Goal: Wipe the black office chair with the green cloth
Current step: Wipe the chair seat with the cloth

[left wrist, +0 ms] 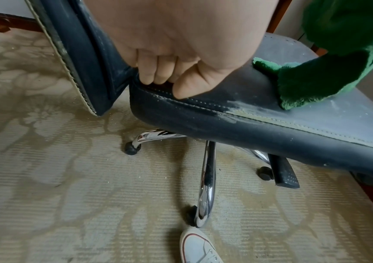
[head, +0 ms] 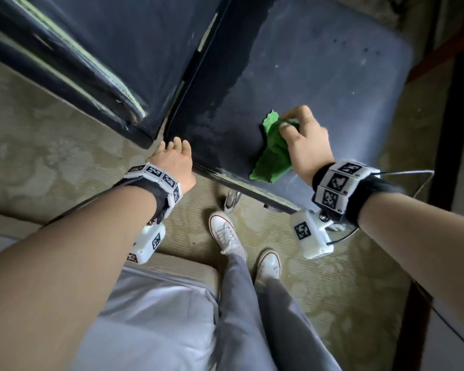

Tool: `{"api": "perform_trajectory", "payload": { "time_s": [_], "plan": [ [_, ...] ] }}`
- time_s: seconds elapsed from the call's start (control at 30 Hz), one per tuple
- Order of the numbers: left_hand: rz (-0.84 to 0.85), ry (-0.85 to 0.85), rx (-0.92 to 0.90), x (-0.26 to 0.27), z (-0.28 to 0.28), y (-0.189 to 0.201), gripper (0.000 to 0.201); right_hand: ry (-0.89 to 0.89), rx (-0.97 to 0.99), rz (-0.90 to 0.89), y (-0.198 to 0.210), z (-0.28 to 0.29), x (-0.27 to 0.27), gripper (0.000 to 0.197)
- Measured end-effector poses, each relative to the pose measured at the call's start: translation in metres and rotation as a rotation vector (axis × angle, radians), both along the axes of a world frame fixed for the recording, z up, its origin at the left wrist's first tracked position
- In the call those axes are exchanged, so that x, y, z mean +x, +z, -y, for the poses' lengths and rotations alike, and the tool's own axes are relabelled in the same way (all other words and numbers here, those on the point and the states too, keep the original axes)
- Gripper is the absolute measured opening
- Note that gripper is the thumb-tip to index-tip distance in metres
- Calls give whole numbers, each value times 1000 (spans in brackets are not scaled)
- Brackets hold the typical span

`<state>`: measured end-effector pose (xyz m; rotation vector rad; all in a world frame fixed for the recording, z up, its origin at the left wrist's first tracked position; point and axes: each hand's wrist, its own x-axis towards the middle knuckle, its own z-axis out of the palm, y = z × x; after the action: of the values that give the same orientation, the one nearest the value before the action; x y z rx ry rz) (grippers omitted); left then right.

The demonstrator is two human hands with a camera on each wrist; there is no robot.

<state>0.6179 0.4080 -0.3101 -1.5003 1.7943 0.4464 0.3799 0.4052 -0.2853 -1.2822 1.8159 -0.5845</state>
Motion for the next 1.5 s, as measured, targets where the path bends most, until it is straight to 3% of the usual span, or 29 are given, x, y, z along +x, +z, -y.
{"api": "perform_trajectory", "payload": {
  "time_s": [0.23,0.33,0.47,0.57,0.67,0.77,0.9,1.2,1.37,1.5],
  "plan": [
    [-24,-11,6,-14,-29,1,68,9,58,17,-2,-68,-9,33],
    [-33,-32,-2,-21,-35,4,69,-48,51,-24,-8,-95,-11,23],
    [-33,-107,-50,-33,-45,6,65,-156,-5,-87,-23,-124,-8,31],
    [-101,-175,-178,-42,-58,4,50,-247,-17,-105,-32,-137,-8,26],
    [-265,-138,-351,-47,-63,-6,29,-292,-1,-155,-40,-144,-11,16],
    [-456,-141,-420,-54,-64,-28,53,-356,-21,-174,-51,-145,-11,14],
    [-512,-170,-339,-68,-71,-56,79,-386,-96,-118,-72,-139,-1,16],
    [-512,-77,-440,-80,-79,-67,75,-163,-189,-202,-107,-127,17,8],
    [-509,-58,-441,-81,-81,-70,75,-388,-172,-276,-108,-124,-18,7],
    [-513,-27,-457,-86,-84,-73,76,-395,-258,-247,-111,-128,-13,5]
  ]
}}
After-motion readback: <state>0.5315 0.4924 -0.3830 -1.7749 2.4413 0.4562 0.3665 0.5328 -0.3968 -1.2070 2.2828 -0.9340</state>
